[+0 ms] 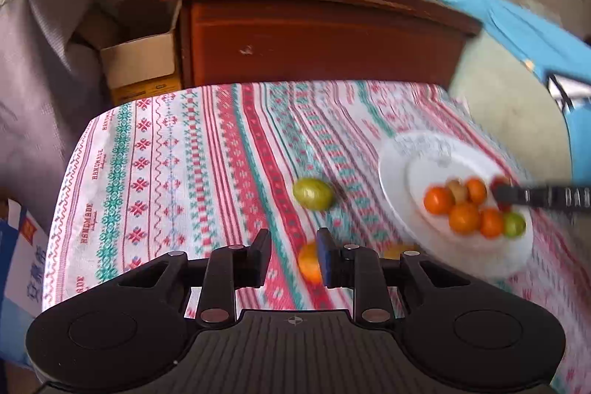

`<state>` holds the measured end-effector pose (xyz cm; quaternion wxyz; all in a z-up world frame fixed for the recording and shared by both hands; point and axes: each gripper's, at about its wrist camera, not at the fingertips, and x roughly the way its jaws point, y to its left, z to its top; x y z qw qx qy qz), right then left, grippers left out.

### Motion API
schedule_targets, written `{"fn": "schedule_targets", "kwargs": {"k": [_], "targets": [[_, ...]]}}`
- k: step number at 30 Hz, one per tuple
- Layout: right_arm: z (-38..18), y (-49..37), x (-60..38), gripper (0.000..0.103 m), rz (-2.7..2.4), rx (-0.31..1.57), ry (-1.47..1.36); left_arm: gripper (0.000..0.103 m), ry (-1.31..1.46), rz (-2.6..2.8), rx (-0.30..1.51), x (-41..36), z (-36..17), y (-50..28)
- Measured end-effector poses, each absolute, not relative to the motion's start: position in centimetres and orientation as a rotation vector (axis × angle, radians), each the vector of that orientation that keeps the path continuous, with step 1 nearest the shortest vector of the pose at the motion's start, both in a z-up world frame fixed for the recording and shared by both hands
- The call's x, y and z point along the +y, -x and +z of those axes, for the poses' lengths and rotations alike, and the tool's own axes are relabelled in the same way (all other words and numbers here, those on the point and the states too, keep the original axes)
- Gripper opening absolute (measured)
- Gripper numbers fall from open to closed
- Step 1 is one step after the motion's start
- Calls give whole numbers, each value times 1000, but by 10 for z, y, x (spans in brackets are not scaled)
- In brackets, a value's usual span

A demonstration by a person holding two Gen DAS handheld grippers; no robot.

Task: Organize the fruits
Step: 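Carry lime in left tool and tomato in right tool onto plate, open both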

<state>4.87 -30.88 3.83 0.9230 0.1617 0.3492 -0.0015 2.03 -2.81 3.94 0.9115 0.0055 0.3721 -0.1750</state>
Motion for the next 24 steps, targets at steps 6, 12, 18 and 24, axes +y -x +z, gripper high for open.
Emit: {"fn": "schedule_targets", "kwargs": {"k": [6,12,18,24], "targets": [[33,-51,-310,20,-11,730,-342,26,11,-364,769,-45,41,-33],[33,-52,-311,20,-12,730,-349,27,-27,-376,769,-46,38,-25],[32,-51,-305,20,8,727,-327,27,-13,-351,734,-54,34,-43],[32,-51,-306,21,14,725,-334,35,-62,-357,726,-65,22,-56]]}}
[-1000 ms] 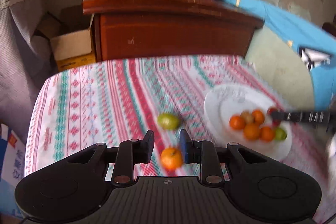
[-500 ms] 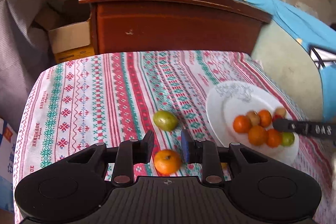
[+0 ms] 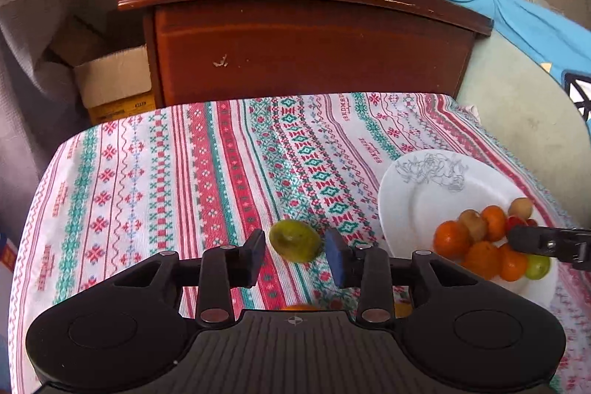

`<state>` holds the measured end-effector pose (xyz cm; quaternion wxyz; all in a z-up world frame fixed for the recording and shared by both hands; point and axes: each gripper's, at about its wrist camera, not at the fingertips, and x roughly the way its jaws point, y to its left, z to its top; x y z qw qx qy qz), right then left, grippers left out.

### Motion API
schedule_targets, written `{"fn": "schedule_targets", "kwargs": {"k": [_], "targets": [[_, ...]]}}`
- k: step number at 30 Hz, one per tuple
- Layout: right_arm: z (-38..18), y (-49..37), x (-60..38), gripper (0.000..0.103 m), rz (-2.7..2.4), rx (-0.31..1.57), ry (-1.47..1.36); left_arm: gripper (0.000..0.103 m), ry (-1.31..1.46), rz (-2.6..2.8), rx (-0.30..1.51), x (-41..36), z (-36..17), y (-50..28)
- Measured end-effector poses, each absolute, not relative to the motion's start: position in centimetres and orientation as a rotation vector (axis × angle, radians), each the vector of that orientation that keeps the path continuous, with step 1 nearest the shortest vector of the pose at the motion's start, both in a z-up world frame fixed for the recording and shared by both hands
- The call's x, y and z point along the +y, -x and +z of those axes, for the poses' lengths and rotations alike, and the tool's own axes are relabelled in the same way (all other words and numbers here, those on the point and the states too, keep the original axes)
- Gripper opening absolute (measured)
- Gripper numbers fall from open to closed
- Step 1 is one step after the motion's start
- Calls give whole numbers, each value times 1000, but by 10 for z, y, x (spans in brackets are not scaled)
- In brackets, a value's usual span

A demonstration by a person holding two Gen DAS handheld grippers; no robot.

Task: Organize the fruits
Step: 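Carry lime in left tool and tomato in right tool onto plate, open both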

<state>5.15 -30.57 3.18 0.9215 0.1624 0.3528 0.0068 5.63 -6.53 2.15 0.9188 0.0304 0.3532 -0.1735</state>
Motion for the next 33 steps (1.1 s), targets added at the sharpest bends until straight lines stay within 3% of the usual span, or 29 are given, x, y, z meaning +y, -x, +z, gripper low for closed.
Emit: {"fn": "schedule_targets", "kwargs": {"k": [10,20,23,27,33], "targets": [[32,-50,-306,23,13,716,-337,30,-58,-350,708,-67,11,-64],[31,-51,-309,25,-5,721,-350,30,10,-473,666,-91,38,-63],[31,-51,-308,33,0,724,-346,30,19,-515,691,-105,35,-65],[30,-52,-305,35,10,729,-324,31,14,-553,723,-121,28,-67],[32,-51,-301,51,9,720,-294,32,2,-569,728,-129,25,-65]]}}
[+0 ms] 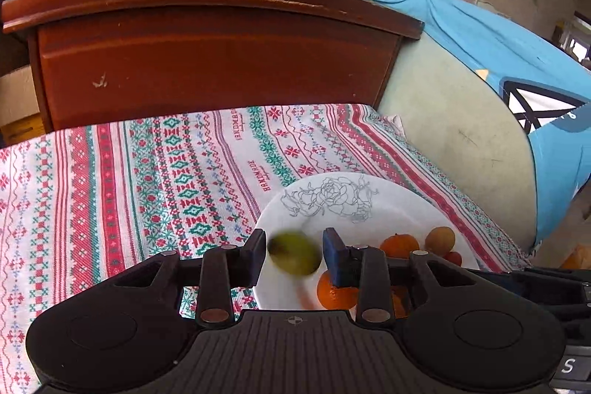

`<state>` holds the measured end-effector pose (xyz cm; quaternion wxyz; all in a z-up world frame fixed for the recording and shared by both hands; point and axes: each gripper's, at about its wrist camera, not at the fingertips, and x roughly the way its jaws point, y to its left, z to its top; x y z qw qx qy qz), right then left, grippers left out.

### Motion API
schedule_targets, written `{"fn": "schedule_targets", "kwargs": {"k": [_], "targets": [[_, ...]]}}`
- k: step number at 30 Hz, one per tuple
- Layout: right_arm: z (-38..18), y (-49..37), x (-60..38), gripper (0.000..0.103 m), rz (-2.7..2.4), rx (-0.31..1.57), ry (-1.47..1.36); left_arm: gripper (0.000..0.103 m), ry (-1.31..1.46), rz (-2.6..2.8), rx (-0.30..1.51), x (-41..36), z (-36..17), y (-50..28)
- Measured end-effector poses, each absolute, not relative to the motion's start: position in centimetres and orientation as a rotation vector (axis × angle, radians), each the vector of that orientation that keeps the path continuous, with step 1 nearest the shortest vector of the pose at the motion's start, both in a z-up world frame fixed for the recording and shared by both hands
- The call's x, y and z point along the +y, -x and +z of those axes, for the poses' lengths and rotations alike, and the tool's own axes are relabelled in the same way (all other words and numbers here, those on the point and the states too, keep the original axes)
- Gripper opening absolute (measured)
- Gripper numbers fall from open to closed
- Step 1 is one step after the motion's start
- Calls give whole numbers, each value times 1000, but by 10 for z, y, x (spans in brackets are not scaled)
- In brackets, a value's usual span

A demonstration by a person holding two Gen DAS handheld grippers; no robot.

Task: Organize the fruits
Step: 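Carry lime in left tool and tomato in right tool onto plate, open both, then pull both open tools back to the last tangerine and kiwi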

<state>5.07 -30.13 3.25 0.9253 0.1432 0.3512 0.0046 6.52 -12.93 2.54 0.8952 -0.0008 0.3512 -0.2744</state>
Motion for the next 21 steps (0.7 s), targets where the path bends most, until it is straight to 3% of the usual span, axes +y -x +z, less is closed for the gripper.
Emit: {"fn": "schedule_targets", "kwargs": {"k": [3,9,21], "targets": [[35,-49,-298,64,-20,709,-267,34,4,-564,723,-126,32,-62],[48,-42,-297,65,-12,662,-283,35,9,-517,719,-107,61,-56],[47,-17,-233,48,195,671,-181,37,58,-327,773,-26,76,-15]]}}
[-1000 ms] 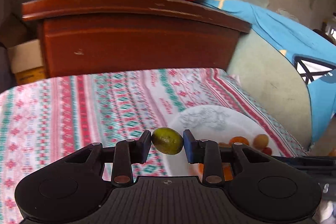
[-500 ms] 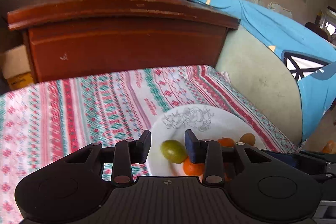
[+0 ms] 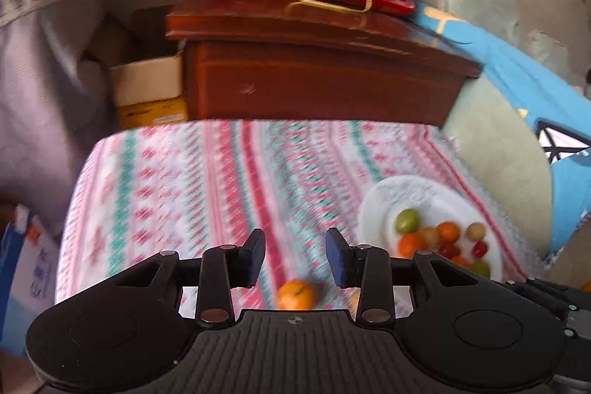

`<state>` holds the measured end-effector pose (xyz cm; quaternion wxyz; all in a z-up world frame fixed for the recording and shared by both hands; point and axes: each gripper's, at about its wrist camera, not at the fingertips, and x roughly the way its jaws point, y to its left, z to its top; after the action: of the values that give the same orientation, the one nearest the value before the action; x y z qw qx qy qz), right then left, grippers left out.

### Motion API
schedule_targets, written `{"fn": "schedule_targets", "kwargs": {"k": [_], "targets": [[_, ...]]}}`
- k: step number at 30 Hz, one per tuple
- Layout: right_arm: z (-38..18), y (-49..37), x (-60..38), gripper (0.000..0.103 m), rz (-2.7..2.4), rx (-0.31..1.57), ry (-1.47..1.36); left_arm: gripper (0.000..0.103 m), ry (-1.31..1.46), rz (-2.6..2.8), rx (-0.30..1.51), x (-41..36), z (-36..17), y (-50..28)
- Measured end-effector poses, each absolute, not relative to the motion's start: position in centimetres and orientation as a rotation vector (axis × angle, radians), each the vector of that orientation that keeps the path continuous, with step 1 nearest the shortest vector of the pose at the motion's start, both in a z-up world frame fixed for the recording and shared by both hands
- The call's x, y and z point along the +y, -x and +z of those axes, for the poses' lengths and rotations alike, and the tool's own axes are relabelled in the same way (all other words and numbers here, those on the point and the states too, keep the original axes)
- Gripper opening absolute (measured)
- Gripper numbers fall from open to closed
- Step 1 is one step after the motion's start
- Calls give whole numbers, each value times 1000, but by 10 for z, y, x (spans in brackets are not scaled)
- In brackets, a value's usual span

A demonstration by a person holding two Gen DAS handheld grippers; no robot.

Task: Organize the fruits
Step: 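Pull both open tools back to the last tangerine and kiwi, then close left tool on the tangerine while right tool grips the brown kiwi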

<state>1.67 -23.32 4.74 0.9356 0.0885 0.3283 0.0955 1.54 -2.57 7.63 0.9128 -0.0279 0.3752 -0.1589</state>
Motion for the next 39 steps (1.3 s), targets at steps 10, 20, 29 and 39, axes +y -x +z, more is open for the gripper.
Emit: {"fn": "schedule_targets", "kwargs": {"k": [10,20,29,39], "targets": [[17,-17,-196,39,243,718,-122,46,115,-289,823,-2,56,-13],[6,-37,-201,39,166,718,-159,46,91,-273,825,-2,50,-9],[0,-46,-201,27,167,717,-165,44,93,-285,847,-6,40,-10],[7,-28,-210,26,191,736,-153,44,60,-348,854,-25,31,-6]]}}
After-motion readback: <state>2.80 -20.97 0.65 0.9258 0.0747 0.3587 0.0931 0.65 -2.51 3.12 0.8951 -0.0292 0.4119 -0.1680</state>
